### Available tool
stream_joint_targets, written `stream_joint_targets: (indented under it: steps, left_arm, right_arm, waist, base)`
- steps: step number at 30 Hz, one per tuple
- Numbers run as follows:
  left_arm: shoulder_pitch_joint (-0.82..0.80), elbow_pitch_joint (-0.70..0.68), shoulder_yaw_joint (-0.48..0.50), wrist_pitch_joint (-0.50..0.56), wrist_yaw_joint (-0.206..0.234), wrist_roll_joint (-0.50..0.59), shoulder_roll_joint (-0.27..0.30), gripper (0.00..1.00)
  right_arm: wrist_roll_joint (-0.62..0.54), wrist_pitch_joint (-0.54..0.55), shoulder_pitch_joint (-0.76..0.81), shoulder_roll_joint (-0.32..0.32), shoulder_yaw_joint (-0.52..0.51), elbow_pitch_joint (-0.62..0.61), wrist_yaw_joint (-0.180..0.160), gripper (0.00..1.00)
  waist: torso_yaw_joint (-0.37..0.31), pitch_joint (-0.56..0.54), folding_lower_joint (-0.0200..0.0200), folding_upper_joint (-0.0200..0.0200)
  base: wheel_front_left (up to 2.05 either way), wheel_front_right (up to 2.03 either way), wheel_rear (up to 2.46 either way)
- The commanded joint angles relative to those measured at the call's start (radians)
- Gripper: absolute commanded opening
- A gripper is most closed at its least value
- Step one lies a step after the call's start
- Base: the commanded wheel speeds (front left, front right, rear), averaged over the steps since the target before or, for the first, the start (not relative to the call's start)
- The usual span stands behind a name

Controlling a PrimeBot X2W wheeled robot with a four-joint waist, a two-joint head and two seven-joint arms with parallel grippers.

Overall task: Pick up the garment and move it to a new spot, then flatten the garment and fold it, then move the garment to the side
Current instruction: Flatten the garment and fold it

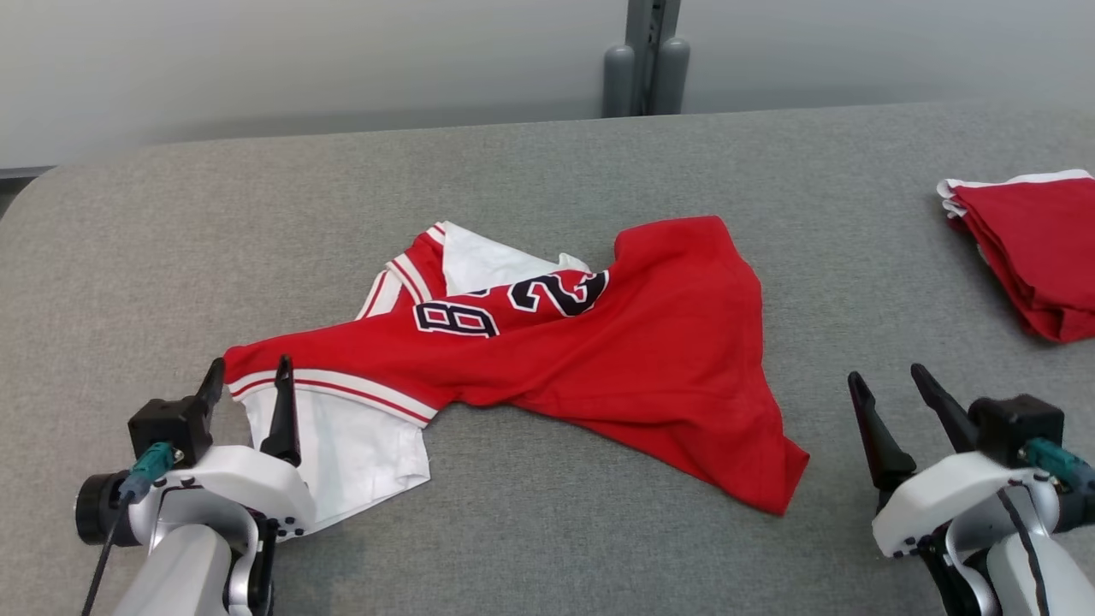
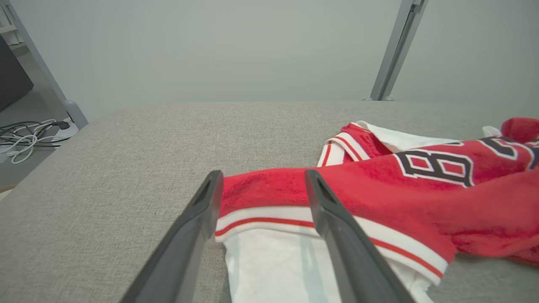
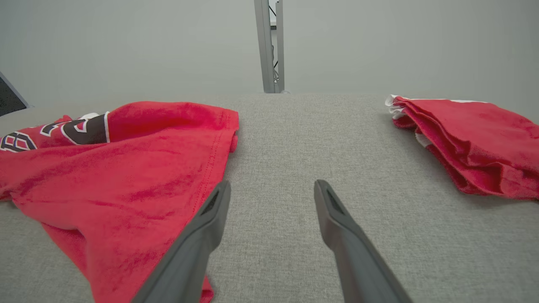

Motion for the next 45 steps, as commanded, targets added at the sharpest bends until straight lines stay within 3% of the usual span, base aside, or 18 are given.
stream_joint_targets:
  steps: [1, 12, 24, 25, 26, 29, 39, 45]
  left_arm:
    - [0.021, -0.042, 0.005, -0.004, 0.006, 0.016, -0.010, 1.00]
    - [0.120, -0.237, 0.010, -0.004, -0.002, 0.091, -0.104, 1.00]
    - [0.149, -0.297, 0.021, -0.004, -0.032, 0.139, -0.161, 1.00]
    - [0.146, -0.298, 0.021, -0.004, -0.037, 0.145, -0.169, 1.00]
    - [0.144, -0.299, 0.022, -0.004, -0.040, 0.148, -0.172, 1.00]
    - [0.138, -0.299, 0.025, -0.004, -0.043, 0.153, -0.181, 1.00]
    - [0.124, -0.285, 0.029, -0.004, -0.058, 0.165, -0.195, 1.00]
    - [0.122, -0.273, 0.023, -0.004, -0.063, 0.169, -0.198, 1.00]
  right_arm:
    - [0.018, 0.034, -0.047, -0.024, 0.016, 0.029, 0.000, 1.00]
    - [0.119, 0.175, -0.302, -0.117, 0.125, 0.254, 0.000, 1.00]
    - [0.342, 0.359, -0.458, -0.167, 0.225, 0.462, 0.000, 1.00]
    - [0.370, 0.393, -0.468, -0.180, 0.250, 0.479, 0.000, 0.84]
    - [0.380, 0.396, -0.471, -0.186, 0.262, 0.482, 0.000, 0.47]
    - [0.408, 0.377, -0.494, -0.204, 0.288, 0.486, 0.000, 0.00]
    - [0.381, 0.229, -0.641, -0.255, 0.371, 0.517, 0.000, 0.00]
    - [0.371, 0.139, -0.749, -0.240, 0.423, 0.535, 0.000, 0.00]
  waist:
    - [0.028, 0.004, 0.0000, 0.0000]
    - [0.156, 0.039, 0.0000, 0.0000]
    - [0.282, 0.091, 0.0000, 0.0000]
    - [0.294, 0.098, 0.0000, 0.0000]
    - [0.300, 0.102, 0.0000, 0.0000]
    - [0.311, 0.110, 0.0000, 0.0000]
    - [0.338, 0.119, 0.0000, 0.0000]
    - [0.345, 0.109, 0.0000, 0.0000]
  base:
    - [0.00, 0.00, 0.00]
    - [0.00, 0.00, 0.00]
    - [0.00, 0.00, 0.00]
    - [0.00, 0.00, 0.00]
    - [0.00, 0.00, 0.00]
    - [0.00, 0.00, 0.00]
    - [0.00, 0.00, 0.00]
    - [0.00, 0.00, 0.00]
